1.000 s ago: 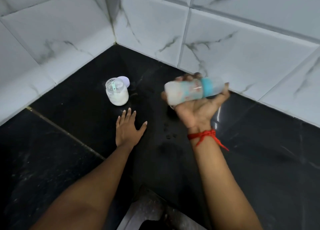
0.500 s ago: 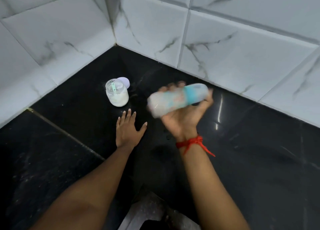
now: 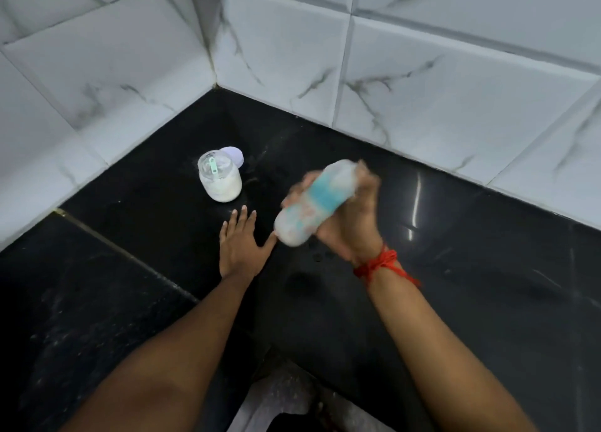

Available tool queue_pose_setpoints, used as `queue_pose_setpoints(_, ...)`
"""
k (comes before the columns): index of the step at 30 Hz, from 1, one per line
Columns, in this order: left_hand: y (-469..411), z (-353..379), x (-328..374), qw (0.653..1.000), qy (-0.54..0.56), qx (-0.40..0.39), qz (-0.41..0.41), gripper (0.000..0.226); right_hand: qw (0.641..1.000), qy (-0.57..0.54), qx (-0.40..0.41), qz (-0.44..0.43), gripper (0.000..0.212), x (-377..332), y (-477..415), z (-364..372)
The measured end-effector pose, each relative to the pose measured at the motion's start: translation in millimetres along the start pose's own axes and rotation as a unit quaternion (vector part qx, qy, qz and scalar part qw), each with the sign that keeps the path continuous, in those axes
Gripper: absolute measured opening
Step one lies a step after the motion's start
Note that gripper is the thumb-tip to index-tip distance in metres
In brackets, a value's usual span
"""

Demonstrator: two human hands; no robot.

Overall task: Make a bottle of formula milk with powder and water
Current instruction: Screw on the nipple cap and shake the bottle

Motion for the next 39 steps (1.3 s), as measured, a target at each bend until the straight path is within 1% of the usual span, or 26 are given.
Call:
queue_pose_setpoints(1,-0.5,0.4,0.8,1.000,0.000,0.000,0.004,0.078,0.997,-0.070,0.007,-0.013,0.073,-3.9,-0.1,-4.5)
queue_pose_setpoints(3,-0.6,1.4,1.0,1.000,0.004,-0.006,-0.006,0.078,0.971,-0.230,0.015,-0.072,0.073,-14.0,1.6,-15.1)
queue_pose_setpoints(4,-0.3,2.0,0.7,1.000,0.009,-0.007,-0.012,0.079,0.965,-0.251,0.024,-0.073,0.072,-14.2,1.9,-17.1)
queue_pose_setpoints(5,-0.3,1.8,0.1,1.000,0.008,-0.002,-0.013,0.079,0.975,-0.209,0.029,-0.064,0.072,-12.3,1.3,-15.3)
queue_pose_setpoints(6,-0.3,2.0,-0.8,1.000,0.002,-0.002,-0.007,0.079,0.990,-0.128,0.037,-0.053,0.074,-6.6,1.7,-11.7)
queue_pose_setpoints(7,-0.5,2.6,-1.3,1.000,-0.006,-0.002,0.000,0.079,0.996,-0.078,0.021,-0.028,0.076,-1.4,2.1,-6.9)
queue_pose_setpoints(8,-0.9,3.3,-1.3,1.000,-0.005,-0.003,0.003,0.079,0.996,-0.089,0.005,-0.020,0.076,-1.8,3.7,-3.1)
queue_pose_setpoints(10,-0.7,-0.2,1.3,1.000,0.003,-0.007,-0.007,0.077,0.977,-0.205,0.036,-0.049,0.075,-8.6,3.7,-10.8)
queue_pose_setpoints(11,-0.5,-0.2,0.7,1.000,0.003,-0.010,-0.013,0.077,0.972,-0.224,0.035,-0.055,0.073,-8.4,1.9,-14.3)
queue_pose_setpoints(13,-1.4,2.5,-1.2,1.000,-0.006,-0.015,-0.003,0.077,0.997,-0.073,0.026,-0.023,0.076,6.3,0.1,-9.8)
queue_pose_setpoints(14,-1.5,4.7,-1.4,1.000,-0.016,-0.019,0.007,0.078,1.000,-0.010,0.010,0.001,0.078,14.2,0.6,-7.2)
queue_pose_setpoints(15,-1.8,6.2,-2.2,1.000,-0.019,-0.019,0.011,0.078,1.000,-0.020,-0.004,0.009,0.077,16.9,0.0,-7.8)
queue_pose_setpoints(16,-2.4,6.5,-1.6,1.000,-0.014,-0.016,0.006,0.078,0.997,-0.075,0.012,-0.010,0.075,10.3,0.2,-10.2)
queue_pose_setpoints(18,-1.4,4.2,-0.1,1.000,0.003,-0.008,-0.009,0.077,0.980,-0.178,0.047,-0.080,0.070,-6.7,-0.2,-16.8)
queue_pose_setpoints(19,-1.8,3.2,-0.3,1.000,0.002,-0.003,-0.011,0.078,0.982,-0.159,0.051,-0.091,0.070,-9.1,-0.7,-15.7)
queue_pose_setpoints(21,-2.1,4.3,-0.4,1.000,-0.009,-0.005,0.001,0.079,0.995,-0.078,0.026,-0.048,0.073,-0.7,0.4,-10.0)
queue_pose_setpoints(22,-1.8,4.7,-0.5,1.000,-0.011,-0.007,0.004,0.079,0.995,-0.084,0.014,-0.045,0.071,-1.8,1.8,-7.9)
queue_pose_setpoints(24,-1.2,4.4,-0.4,1.000,-0.004,-0.006,-0.004,0.079,0.968,-0.212,0.060,-0.119,0.061,-20.2,3.5,-17.7)
queue_pose_setpoints(25,-0.4,3.2,0.6,1.000,0.002,-0.006,-0.008,0.079,0.955,-0.247,0.072,-0.150,0.057,-28.5,4.8,-24.7)
queue_pose_setpoints(26,-0.5,2.3,0.5,1.000,0.002,-0.005,-0.009,0.079,0.958,-0.234,0.064,-0.153,0.059,-32.4,3.9,-25.6)
queue_pose_setpoints(28,-0.8,3.2,-0.2,1.000,-0.011,-0.004,-0.003,0.079,0.982,-0.140,0.069,-0.105,0.070,-23.3,2.9,-21.4)
queue_pose_setpoints(29,-1.6,3.3,0.4,1.000,-0.014,-0.006,0.000,0.080,0.985,-0.135,0.061,-0.087,0.069,-18.3,3.3,-21.9)
queue_pose_setpoints(32,-0.5,2.1,0.9,1.000,0.000,-0.008,-0.008,0.079,0.967,-0.229,0.064,-0.091,0.069,-20.3,2.2,-30.9)
queue_pose_setpoints(35,-0.1,1.2,0.3,1.000,-0.007,-0.004,0.001,0.079,0.994,-0.088,0.041,-0.053,0.069,-12.9,-0.5,-28.0)
queue_pose_setpoints(36,-0.9,1.4,-0.3,1.000,-0.006,-0.006,0.002,0.079,0.995,-0.086,0.032,-0.048,0.067,-15.2,-1.5,-28.1)
queue_pose_setpoints(39,0.6,0.7,1.1,1.000,-0.004,-0.005,-0.004,0.080,0.971,-0.208,0.077,-0.094,0.067,-33.3,-7.6,-36.7)
Point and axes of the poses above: each hand's wrist, its own y-axis away from the middle knuckle, its own z-axis out of the palm, x = y × z, the point moved 5 cm from there along -y, towards the middle knuckle, and after that the axes turned 14 degrees about -y, right-handed, at the moved point
